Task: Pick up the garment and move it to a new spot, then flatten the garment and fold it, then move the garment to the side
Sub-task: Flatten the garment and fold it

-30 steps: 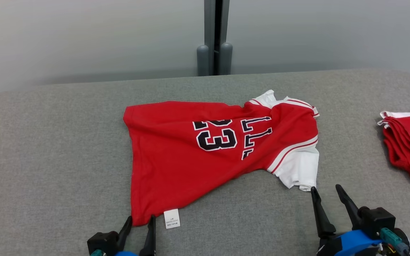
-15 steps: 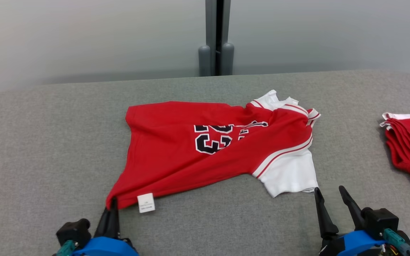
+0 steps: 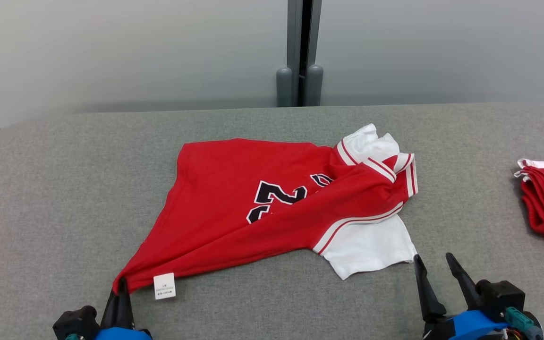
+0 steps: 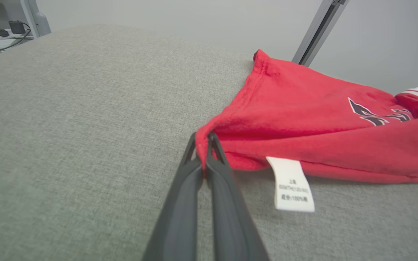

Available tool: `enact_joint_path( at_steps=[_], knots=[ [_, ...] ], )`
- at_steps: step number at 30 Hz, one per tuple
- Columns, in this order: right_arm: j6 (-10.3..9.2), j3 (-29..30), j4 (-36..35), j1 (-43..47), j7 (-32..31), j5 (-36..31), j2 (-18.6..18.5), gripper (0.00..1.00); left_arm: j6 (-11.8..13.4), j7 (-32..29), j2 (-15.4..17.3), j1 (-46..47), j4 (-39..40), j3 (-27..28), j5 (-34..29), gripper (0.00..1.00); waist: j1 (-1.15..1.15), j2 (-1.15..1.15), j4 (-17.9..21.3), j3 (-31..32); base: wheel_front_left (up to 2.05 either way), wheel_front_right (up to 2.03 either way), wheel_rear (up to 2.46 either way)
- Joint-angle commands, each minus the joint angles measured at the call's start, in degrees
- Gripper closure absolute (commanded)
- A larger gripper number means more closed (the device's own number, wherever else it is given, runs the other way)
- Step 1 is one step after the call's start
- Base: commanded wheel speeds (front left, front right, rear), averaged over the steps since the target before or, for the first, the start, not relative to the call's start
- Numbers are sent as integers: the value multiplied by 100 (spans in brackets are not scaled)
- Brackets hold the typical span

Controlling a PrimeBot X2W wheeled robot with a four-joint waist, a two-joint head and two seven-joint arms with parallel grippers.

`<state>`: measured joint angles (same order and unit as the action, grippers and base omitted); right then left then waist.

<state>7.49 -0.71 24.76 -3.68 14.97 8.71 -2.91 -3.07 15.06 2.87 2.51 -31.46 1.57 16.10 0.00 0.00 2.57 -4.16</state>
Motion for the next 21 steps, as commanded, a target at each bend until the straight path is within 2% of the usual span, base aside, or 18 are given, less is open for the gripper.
enact_joint_path(
  at_steps=[1, 10, 21],
  knots=[
    [0, 22, -54, 1, 29, 27, -2, 0, 25, 16, 6, -6, 54, 48, -107, 0, 0, 0, 14, 32, 0, 0, 0],
    [0, -86, -292, 191, 29, 244, -2, 0, 23, 16, 5, -389, 459, -339, -568, 0, 0, 0, 48, 386, 0, 0, 0],
    [0, -262, -65, 485, 29, 387, -2, 0, 100, 15, 4, -834, 354, -638, -664, 0, 0, 0, -33, 723, 0, 0, 0]
  ],
)
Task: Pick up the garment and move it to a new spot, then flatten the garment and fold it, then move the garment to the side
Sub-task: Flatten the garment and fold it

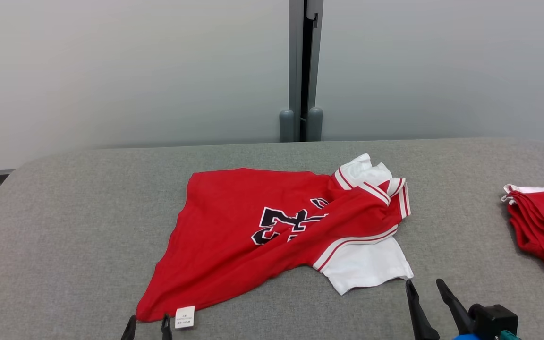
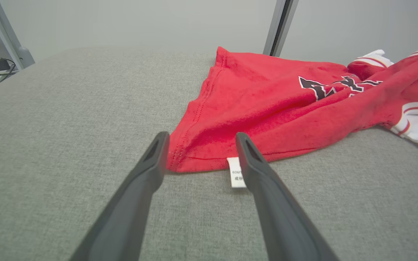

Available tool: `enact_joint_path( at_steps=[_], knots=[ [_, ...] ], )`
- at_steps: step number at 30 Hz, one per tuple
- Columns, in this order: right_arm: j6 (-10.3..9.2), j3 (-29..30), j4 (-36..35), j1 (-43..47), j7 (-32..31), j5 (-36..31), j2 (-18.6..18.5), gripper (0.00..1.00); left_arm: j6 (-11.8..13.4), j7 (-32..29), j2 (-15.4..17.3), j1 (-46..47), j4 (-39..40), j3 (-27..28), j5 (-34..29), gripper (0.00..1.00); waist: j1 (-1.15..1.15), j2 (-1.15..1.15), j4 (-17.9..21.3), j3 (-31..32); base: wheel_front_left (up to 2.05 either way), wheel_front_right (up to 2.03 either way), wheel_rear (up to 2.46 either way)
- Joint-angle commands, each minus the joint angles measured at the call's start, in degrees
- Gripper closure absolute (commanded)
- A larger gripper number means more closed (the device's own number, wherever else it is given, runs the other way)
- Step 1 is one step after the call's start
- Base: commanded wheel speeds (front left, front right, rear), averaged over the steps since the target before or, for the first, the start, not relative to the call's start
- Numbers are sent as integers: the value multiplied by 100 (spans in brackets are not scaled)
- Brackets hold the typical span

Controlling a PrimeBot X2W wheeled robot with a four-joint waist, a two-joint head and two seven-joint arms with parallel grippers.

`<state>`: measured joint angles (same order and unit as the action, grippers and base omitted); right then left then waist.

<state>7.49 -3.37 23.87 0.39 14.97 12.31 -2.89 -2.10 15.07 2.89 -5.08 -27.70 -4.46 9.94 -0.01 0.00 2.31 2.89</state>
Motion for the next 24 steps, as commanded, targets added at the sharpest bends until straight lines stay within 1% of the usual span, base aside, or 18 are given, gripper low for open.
enact_joint_path(
  at_steps=[1, 8, 13, 19, 24],
  knots=[
    [0, -3, 41, 102, 29, 34, -4, 0, -3, 14, 2, -78, -32, -62, -54, 0, 1, 0, -13, 31, 0, 0, 0],
    [0, -40, 83, 116, 29, 2, -4, 0, 30, 15, 3, -63, -5, -86, 7, 0, 1, 0, -42, 4, 0, 0, 0],
    [0, 4, 325, -150, 29, -124, -4, 0, -17, 14, 4, 80, 22, -172, 42, 0, 1, 0, -108, -188, 0, 0, 0],
    [0, 455, 900, -762, 29, -315, -4, 0, -76, 15, 3, 300, 27, -298, 54, 0, 1, 0, -245, -610, 0, 0, 0],
    [0, 766, 1600, -1360, 29, -411, -3, 0, -141, 14, 2, 512, 1, -342, 36, 0, 1, 0, -381, -932, 0, 0, 0]
  ],
)
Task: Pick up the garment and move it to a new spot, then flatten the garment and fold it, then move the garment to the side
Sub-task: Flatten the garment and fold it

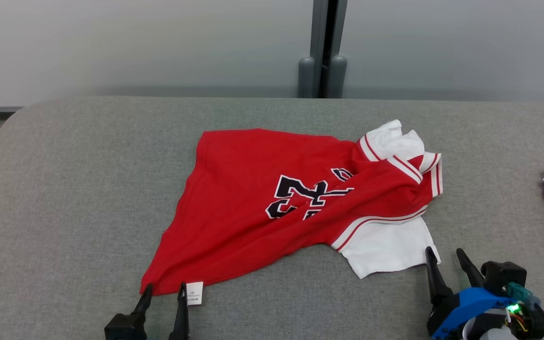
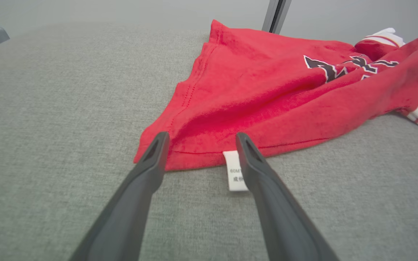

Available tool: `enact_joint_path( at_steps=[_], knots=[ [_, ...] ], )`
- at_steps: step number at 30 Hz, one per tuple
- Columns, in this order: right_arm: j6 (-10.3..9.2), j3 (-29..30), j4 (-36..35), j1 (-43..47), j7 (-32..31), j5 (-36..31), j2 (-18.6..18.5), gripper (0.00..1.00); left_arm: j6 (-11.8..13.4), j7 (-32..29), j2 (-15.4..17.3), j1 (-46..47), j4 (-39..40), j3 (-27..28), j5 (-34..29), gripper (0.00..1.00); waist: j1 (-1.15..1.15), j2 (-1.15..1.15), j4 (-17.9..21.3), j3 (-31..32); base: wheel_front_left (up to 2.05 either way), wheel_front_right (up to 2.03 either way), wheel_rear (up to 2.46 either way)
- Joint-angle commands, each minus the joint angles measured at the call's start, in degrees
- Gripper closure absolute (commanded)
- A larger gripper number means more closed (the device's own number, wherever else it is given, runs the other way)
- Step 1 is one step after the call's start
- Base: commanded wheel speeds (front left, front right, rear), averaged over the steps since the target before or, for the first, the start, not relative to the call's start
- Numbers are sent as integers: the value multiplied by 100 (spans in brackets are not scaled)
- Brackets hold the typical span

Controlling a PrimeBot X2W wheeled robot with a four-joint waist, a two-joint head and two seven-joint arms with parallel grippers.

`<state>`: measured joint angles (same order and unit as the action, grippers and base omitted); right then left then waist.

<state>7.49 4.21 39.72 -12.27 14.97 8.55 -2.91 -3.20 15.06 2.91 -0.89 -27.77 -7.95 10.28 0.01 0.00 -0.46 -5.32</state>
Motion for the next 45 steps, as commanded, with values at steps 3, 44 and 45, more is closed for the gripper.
enact_joint_path(
  at_steps=[3, 44, 45],
  knots=[
    [0, 93, 339, -350, 28, -24, -3, 0, -66, 15, 1, 201, -2, 29, -31, 0, -1, 0, -171, -233, 0, 0, 0],
    [-7, 1119, 178, 415, -5, -649, -17, 100, -414, -3, 0, 332, -811, -227, 754, 0, -1, 0, 292, -192, 0, 0, 0],
    [-6, 1110, 167, 404, -5, -648, -17, 100, -420, -3, -1, 347, -812, -238, 785, 0, -1, 0, 295, -196, 0, 0, 0]
  ],
)
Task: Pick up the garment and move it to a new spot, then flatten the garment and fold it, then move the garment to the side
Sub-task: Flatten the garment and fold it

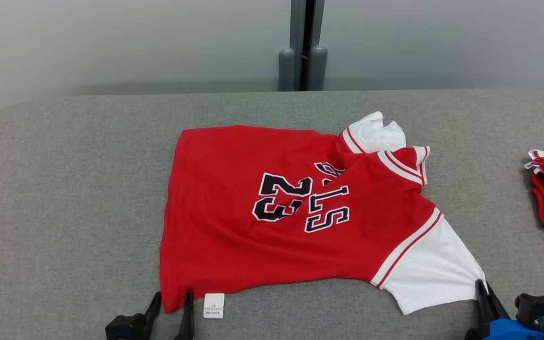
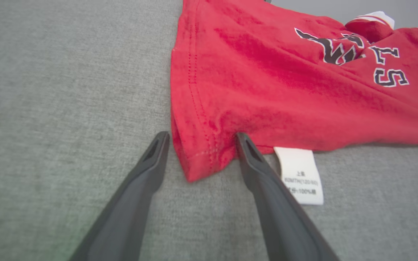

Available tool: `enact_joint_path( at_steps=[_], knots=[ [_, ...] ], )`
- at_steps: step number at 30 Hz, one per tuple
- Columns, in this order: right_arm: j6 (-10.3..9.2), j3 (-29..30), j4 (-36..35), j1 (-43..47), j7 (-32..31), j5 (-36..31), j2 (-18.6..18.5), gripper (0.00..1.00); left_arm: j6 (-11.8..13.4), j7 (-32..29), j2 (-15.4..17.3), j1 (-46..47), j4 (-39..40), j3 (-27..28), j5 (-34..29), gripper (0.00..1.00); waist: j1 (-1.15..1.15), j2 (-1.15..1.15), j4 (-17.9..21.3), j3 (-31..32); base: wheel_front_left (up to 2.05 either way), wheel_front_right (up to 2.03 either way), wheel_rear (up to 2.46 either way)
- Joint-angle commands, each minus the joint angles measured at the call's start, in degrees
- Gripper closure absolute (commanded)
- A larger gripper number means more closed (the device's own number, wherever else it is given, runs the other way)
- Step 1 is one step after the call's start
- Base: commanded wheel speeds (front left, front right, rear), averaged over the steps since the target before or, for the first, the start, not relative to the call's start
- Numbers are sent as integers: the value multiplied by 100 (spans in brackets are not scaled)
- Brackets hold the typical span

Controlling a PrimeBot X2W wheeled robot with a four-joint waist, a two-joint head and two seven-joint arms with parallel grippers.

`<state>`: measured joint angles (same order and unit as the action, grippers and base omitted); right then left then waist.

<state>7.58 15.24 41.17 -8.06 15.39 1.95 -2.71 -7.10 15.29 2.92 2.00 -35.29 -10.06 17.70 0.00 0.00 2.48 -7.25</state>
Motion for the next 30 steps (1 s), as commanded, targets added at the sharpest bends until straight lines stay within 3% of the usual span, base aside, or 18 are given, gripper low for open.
enact_joint_path(
  at_steps=[1, 2, 3, 11, 16, 23, 30],
  knots=[
    [-15, 0, 12, -24, -47, 18, -37, 100, -37, -25, -2, 71, -49, -54, 47, 15, 0, 0, 3, -5, 0, 0, 0],
    [-15, -6, -3, -27, -46, 28, -37, 100, -42, -23, -2, 80, -8, -69, 42, 89, 0, 0, 3, -6, 0, 0, 0],
    [-15, -17, -21, -28, -45, 51, -37, 100, -46, -23, -2, 86, 35, -76, 41, 100, 0, 0, 1, -5, 0, 0, 0],
    [-9, -120, -392, -49, -25, 345, -36, 100, -43, -15, 0, -46, 333, -92, -19, 100, 0, 0, -47, 147, 0, 0, 0],
    [-9, -363, -1238, -178, -24, 1011, -38, 100, -45, -14, 58, -2, 1056, -148, 25, 100, 0, 0, -95, 420, 0, 0, 0],
    [-9, -525, -2653, -842, -26, 1780, -269, 100, -45, -8, 720, 915, 2315, -267, 162, 100, 0, 0, -111, 822, 0, 0, 0],
    [-9, -965, -3360, -2156, -36, 2280, -815, 100, -43, -118, 1603, 2429, 2785, -585, 504, 100, 0, 0, -45, 1021, 0, 0, 0]
  ],
)
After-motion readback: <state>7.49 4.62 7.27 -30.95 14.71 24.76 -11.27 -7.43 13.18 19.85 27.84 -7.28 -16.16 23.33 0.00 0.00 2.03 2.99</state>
